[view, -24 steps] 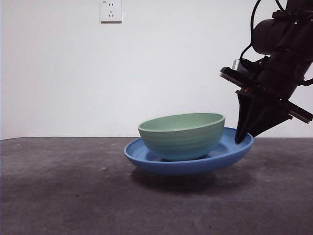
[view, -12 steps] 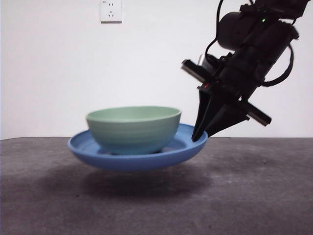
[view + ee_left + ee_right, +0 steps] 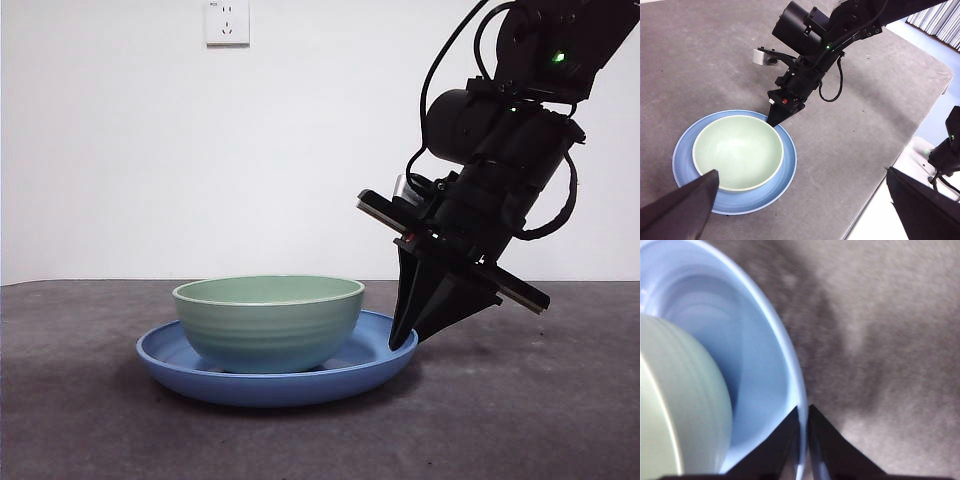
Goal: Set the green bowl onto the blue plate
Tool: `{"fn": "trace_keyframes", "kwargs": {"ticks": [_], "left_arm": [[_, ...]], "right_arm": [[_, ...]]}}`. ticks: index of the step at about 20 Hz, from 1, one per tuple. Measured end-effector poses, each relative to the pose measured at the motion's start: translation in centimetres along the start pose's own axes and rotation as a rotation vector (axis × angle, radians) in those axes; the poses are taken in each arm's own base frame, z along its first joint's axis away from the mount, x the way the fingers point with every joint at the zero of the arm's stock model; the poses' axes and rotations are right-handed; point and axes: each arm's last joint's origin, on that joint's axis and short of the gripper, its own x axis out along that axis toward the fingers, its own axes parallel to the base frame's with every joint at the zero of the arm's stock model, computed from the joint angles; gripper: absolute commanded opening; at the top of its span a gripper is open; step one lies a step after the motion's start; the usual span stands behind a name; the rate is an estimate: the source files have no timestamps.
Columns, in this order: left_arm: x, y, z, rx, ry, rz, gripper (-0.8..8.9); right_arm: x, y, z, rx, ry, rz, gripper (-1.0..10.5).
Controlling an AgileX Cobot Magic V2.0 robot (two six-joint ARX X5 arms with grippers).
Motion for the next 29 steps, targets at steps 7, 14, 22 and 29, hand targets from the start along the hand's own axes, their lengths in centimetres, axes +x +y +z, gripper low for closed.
{"fn": "trace_keyframes", "kwargs": {"ticks": [7,14,22,29], "left_arm": [[0.0,0.0,0.0,0.0,0.0,0.0,5.63],[0.0,0.0,0.0,0.0,0.0,0.0,5.63],[0.0,0.0,0.0,0.0,0.0,0.0,5.63],[0.0,0.0,0.0,0.0,0.0,0.0,5.63]], "right_arm": [[-0.1,0.0,0.1,-0.01,-0.017,-0.019,2.6],[-5.6,1.1,0.1,-0.043,-0.126,0.0,5.1],[-16.5,4.9,-6.8,-0.27,-0.241,-0.046,6.6],[-22.4,5.5,-12.6,-0.37,-0.374,-0.068,6.6]]}}
